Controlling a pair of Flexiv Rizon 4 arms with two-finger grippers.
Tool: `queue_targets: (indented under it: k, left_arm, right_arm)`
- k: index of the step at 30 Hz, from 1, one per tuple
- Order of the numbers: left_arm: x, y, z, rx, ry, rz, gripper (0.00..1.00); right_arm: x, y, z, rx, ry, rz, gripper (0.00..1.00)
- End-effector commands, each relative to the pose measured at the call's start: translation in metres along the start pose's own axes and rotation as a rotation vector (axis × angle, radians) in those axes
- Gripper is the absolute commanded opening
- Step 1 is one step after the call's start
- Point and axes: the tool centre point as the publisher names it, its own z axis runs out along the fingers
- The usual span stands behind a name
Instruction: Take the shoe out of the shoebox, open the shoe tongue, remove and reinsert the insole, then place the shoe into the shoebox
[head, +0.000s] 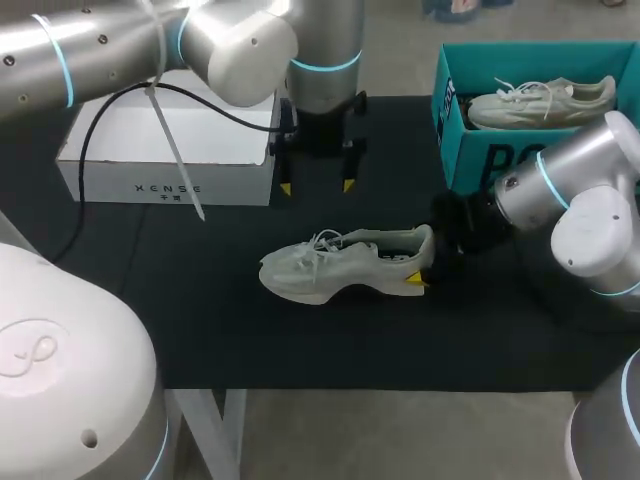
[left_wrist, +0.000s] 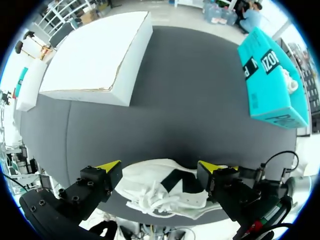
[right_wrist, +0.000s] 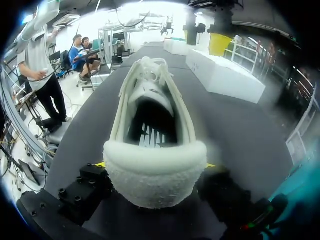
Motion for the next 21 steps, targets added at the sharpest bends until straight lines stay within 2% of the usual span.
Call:
queue_targets:
  k: [1,4,8,13,15,21]
  left_arm:
    - [0.004,0.012,-0.014,0.027,0.001,-0.001,1.0]
    - [0.003,0.019,-0.017,0.023,0.012,-0.017,1.0]
    - [0.001,0.034,-0.017,0.027,-0.038,-0.082,1.0]
    - [0.011,0.05,-0.006,0.022,-0.032,-0.081,1.0]
    - [0.015,0.053,-0.002,-0.007,-0.013,-0.039,1.0]
    - [0.015,0.053,-0.002,-0.007,-0.013,-0.039,1.0]
  right_arm:
    - [-0.001,0.001,0.001,0.003,-0.001,0.0,0.0]
    - [-0.001,0.001,0.001,0.003,-0.001,0.0,0.0]
    - [-0.001,0.001,0.001,0.003,-0.001,0.0,0.0]
    - [-0.001,0.001,0.001,0.003,-0.001,0.0,0.0]
    - [-0.001,0.001,0.001,0.003,-0.001,0.0,0.0]
    - [-0.001,0.001,0.001,0.003,-0.001,0.0,0.0]
